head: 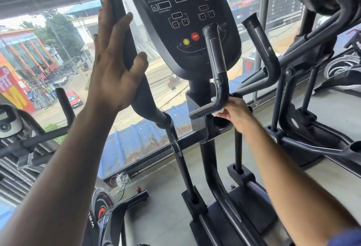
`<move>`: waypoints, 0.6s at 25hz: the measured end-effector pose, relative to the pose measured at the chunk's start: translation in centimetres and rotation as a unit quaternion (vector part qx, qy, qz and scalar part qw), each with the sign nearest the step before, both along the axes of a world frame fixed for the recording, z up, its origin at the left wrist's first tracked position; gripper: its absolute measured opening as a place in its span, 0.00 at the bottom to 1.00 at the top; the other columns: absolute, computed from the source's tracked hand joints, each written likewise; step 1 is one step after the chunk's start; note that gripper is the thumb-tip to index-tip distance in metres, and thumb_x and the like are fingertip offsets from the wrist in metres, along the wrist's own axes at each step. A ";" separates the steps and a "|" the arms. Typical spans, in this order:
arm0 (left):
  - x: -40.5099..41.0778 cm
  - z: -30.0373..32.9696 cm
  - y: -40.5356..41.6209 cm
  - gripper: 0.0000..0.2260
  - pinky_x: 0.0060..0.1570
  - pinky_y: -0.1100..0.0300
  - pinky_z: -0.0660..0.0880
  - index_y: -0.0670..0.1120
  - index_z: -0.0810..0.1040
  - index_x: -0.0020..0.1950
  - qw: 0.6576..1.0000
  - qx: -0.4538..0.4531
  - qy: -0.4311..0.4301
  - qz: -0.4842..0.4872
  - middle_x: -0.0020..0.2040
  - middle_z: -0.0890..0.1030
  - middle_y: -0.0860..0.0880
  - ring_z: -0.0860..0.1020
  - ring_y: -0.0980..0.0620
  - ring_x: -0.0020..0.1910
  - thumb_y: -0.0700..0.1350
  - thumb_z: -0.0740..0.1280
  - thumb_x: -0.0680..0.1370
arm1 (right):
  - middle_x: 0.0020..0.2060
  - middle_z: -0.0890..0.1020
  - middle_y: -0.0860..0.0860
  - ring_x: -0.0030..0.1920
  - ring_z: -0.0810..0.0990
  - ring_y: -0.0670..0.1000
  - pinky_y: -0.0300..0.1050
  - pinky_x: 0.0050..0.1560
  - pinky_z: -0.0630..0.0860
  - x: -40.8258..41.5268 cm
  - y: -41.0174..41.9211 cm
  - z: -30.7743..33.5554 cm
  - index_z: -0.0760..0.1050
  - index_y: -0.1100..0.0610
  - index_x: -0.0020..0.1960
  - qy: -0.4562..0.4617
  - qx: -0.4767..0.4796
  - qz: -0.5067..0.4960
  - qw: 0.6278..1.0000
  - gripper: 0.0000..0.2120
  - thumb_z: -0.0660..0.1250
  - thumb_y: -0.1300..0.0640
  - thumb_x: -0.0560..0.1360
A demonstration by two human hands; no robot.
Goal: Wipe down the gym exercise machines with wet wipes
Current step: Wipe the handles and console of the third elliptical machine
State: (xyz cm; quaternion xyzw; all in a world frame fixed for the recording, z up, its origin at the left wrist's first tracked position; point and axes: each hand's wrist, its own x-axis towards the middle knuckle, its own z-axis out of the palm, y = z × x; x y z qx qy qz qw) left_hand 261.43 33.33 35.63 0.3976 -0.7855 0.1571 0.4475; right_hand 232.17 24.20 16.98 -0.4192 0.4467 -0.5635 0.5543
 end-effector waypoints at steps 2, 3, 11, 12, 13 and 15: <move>0.1 -0.1 0.0 0.30 0.76 0.32 0.59 0.42 0.65 0.80 1.000 0.002 -0.002 0.005 0.85 0.49 0.39 0.50 0.41 0.85 0.59 0.58 0.83 | 0.40 0.84 0.57 0.43 0.83 0.55 0.43 0.42 0.82 -3.4 -1.6 1.9 0.83 0.62 0.51 0.074 -0.048 0.113 0.990 0.06 0.68 0.65 0.78; 0.2 -0.1 0.0 0.30 0.76 0.31 0.60 0.43 0.65 0.80 1.000 0.001 -0.002 0.008 0.85 0.49 0.39 0.50 0.42 0.85 0.59 0.58 0.83 | 0.40 0.83 0.56 0.41 0.83 0.52 0.41 0.39 0.82 -4.9 -2.2 2.9 0.83 0.63 0.52 0.079 -0.050 0.148 0.985 0.06 0.68 0.64 0.77; -0.1 0.0 -0.1 0.28 0.80 0.38 0.55 0.37 0.66 0.78 1.000 -0.010 -0.007 -0.002 0.83 0.51 0.31 0.50 0.34 0.84 0.51 0.59 0.82 | 0.38 0.84 0.62 0.34 0.79 0.51 0.41 0.34 0.78 -5.1 -4.9 3.9 0.84 0.64 0.48 0.129 -0.056 0.256 0.956 0.09 0.65 0.67 0.79; -0.2 0.0 -0.1 0.28 0.81 0.40 0.55 0.36 0.66 0.78 1.000 -0.011 -0.012 -0.004 0.82 0.51 0.30 0.51 0.33 0.83 0.50 0.59 0.82 | 0.44 0.83 0.68 0.38 0.80 0.55 0.43 0.37 0.80 -5.1 -5.1 4.1 0.82 0.68 0.51 0.175 -0.054 0.275 0.944 0.07 0.65 0.69 0.79; -0.2 0.1 -0.1 0.27 0.81 0.42 0.54 0.36 0.66 0.78 1.000 -0.011 -0.014 -0.007 0.82 0.51 0.29 0.50 0.33 0.83 0.49 0.59 0.81 | 0.48 0.82 0.69 0.41 0.81 0.58 0.45 0.41 0.82 -4.9 -5.5 3.9 0.80 0.71 0.54 0.212 -0.056 0.285 0.933 0.07 0.66 0.70 0.78; -0.3 0.3 0.0 0.27 0.82 0.47 0.53 0.35 0.66 0.77 1.000 -0.009 -0.011 -0.011 0.82 0.51 0.29 0.50 0.33 0.83 0.47 0.59 0.81 | 0.50 0.84 0.65 0.46 0.84 0.58 0.49 0.46 0.84 -3.7 -6.5 2.8 0.81 0.68 0.55 0.262 -0.070 0.276 0.922 0.10 0.70 0.72 0.74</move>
